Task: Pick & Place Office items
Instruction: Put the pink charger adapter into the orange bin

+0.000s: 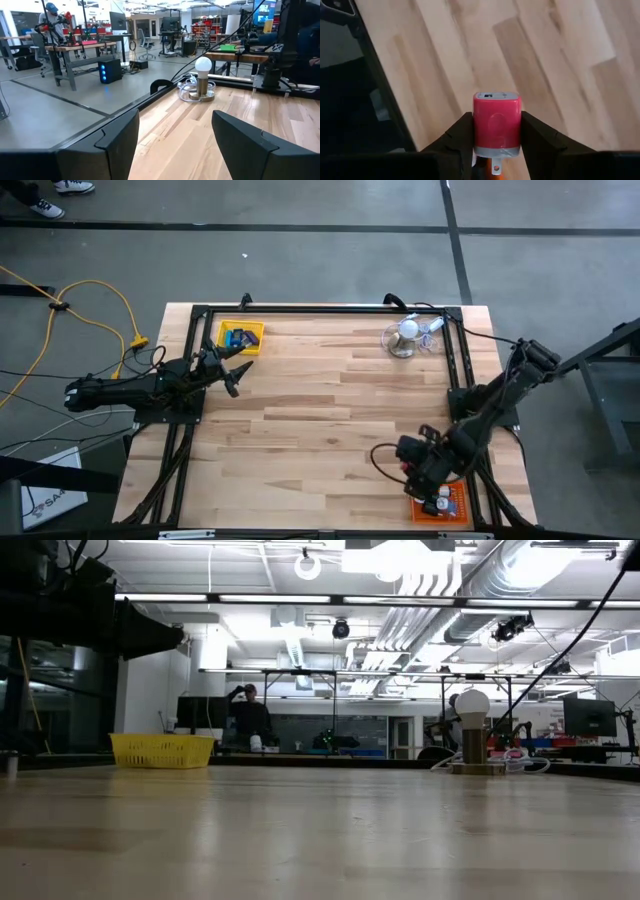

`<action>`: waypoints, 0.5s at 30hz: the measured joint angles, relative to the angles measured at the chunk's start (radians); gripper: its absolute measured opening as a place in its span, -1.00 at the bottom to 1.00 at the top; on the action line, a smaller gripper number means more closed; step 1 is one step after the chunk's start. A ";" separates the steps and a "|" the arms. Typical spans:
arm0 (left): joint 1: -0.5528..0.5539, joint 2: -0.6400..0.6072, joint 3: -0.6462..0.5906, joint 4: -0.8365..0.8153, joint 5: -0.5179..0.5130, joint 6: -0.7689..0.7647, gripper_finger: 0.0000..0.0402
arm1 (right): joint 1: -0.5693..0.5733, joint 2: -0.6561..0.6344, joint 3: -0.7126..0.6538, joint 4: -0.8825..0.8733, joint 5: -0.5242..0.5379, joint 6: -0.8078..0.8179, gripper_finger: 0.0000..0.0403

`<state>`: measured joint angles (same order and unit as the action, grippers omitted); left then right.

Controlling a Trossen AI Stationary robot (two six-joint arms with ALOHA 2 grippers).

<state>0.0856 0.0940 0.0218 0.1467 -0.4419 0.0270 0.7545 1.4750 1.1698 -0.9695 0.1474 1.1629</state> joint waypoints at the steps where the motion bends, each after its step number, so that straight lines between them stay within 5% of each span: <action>1: 0.000 0.000 0.000 0.000 0.000 0.000 0.21 | 0.019 0.000 0.000 0.000 0.004 0.026 -0.41; 15: 0.000 0.000 0.000 0.000 0.000 0.000 0.21 | 0.222 0.012 0.000 -0.028 0.032 0.319 -0.40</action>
<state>0.0853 0.0944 0.0219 0.1467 -0.4423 0.0269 0.9765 1.4871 1.1698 -0.9977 0.1795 1.4821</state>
